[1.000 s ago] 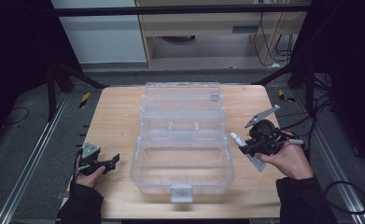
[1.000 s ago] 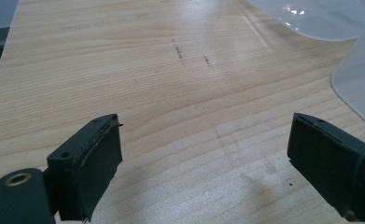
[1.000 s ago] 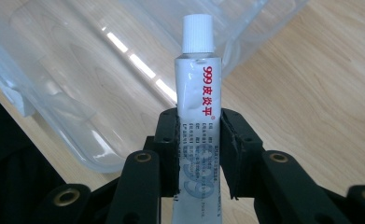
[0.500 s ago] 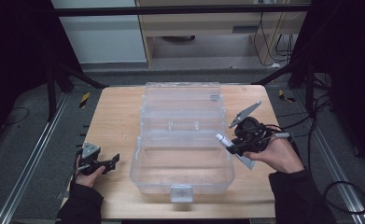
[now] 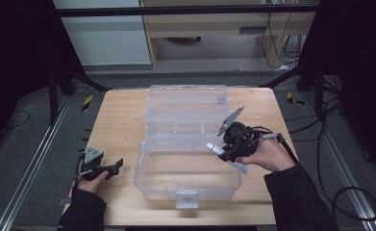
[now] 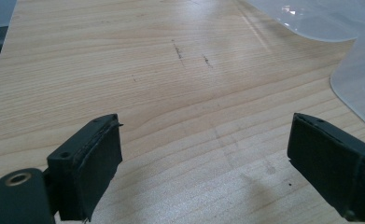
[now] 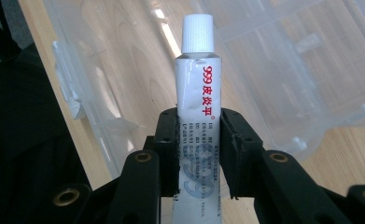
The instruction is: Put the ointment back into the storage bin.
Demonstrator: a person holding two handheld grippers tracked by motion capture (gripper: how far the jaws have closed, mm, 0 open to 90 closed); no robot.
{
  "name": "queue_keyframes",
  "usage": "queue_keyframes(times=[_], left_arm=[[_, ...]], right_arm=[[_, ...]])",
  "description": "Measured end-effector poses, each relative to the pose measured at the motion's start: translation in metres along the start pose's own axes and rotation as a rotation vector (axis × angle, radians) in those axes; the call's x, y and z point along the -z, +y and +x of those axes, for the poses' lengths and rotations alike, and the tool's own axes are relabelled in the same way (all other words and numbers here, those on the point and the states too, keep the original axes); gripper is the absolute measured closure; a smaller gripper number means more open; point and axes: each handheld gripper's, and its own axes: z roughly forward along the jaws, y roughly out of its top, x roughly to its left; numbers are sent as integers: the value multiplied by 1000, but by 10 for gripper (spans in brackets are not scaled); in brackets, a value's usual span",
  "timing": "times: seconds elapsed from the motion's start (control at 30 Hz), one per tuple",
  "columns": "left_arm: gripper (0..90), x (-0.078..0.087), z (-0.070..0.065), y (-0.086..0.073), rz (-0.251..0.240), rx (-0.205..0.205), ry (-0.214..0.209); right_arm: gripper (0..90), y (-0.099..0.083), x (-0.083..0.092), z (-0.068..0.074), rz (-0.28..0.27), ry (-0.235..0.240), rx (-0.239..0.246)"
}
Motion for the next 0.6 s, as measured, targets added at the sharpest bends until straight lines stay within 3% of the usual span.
queue_keyframes(times=[0.2, 0.47, 0.53, 0.6], left_arm=[[94, 0, 0, 0, -1, 3, -2], [94, 0, 0, 0, 0, 0, -2], [94, 0, 0, 0, 1, 0, -2], [94, 0, 0, 0, 0, 0, -3]], right_arm=[[695, 7, -10, 2, 16, 27, 77], [695, 14, -25, 3, 52, 52, 113], [695, 15, -31, 5, 61, 63, 155], [695, 16, -35, 6, 74, 71, 162]])
